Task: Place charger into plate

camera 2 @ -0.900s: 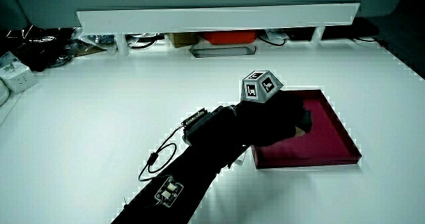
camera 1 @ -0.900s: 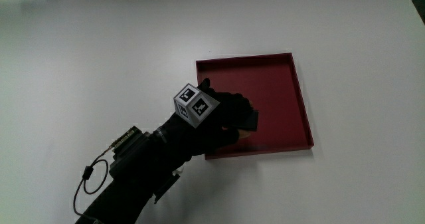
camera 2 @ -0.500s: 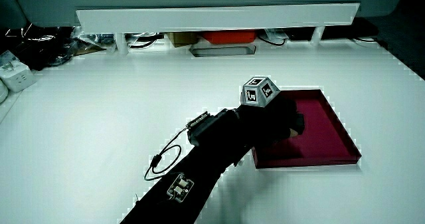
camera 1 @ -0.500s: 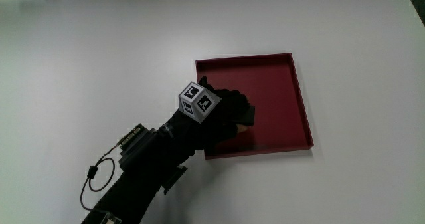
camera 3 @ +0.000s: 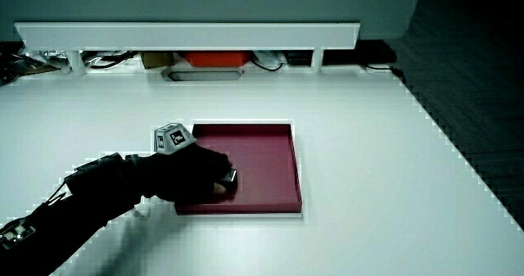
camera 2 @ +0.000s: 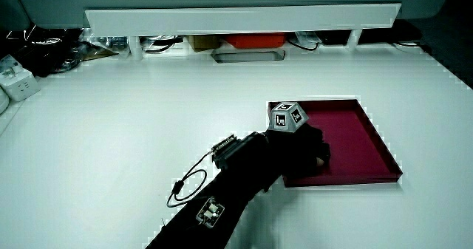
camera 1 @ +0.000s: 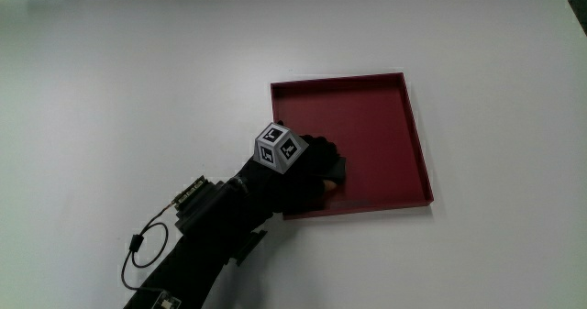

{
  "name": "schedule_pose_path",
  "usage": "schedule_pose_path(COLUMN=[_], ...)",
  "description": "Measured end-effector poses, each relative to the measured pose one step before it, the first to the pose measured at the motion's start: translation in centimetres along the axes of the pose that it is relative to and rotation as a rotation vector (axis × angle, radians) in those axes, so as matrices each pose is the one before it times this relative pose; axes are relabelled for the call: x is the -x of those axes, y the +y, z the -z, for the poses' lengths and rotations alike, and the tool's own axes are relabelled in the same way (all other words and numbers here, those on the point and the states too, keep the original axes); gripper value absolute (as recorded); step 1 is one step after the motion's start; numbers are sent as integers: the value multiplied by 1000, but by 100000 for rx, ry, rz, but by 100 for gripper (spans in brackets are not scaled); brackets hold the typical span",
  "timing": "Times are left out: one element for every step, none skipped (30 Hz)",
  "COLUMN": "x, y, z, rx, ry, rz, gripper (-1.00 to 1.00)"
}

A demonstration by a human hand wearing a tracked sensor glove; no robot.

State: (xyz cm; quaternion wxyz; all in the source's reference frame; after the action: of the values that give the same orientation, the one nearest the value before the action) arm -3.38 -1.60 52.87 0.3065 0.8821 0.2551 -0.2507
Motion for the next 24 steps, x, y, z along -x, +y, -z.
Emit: schedule_pose_path(x=[-57,-65,-191,4,143,-171,128,70,18,-89,11,78,13,-3,77,-117,207,22,281,199,514,-172,276,195], y=[60,128,12,9,15,-152,68,52,71,-56,-65,12,-43,-45,35,-130,38,-114,51,-90,10,-406,-118,-251], z=[56,81,-124,-40,87,-222,190,113,53,-86,-1,63,-7,-48,71,-188,120,-103,124,-121,95,-661,-199,-346], rx=[785,469,-164,42,94,-221,991,-462,-256,843,-842,103,-293,-115,-232,-291,-89,213,-1298,-1477,-1294,-1339,-1689,-2567], ry=[1049,206,1648,221,-914,948,-791,-755,616,-341,308,371,-175,-575,197,1150,-1103,-672,-58,82,-3374,-38,-822,-250], rz=[192,-484,819,44,-418,-135,-754,19,686,-565,65,175,69,-312,-235,408,500,-406,1418,496,1282,-922,3028,1991], gripper=[0,0,0,0,0,0,0,0,0,0,0,0,-6,-11,-17,-22,-28,-33,-39,-44,-50,-56,-61,-67])
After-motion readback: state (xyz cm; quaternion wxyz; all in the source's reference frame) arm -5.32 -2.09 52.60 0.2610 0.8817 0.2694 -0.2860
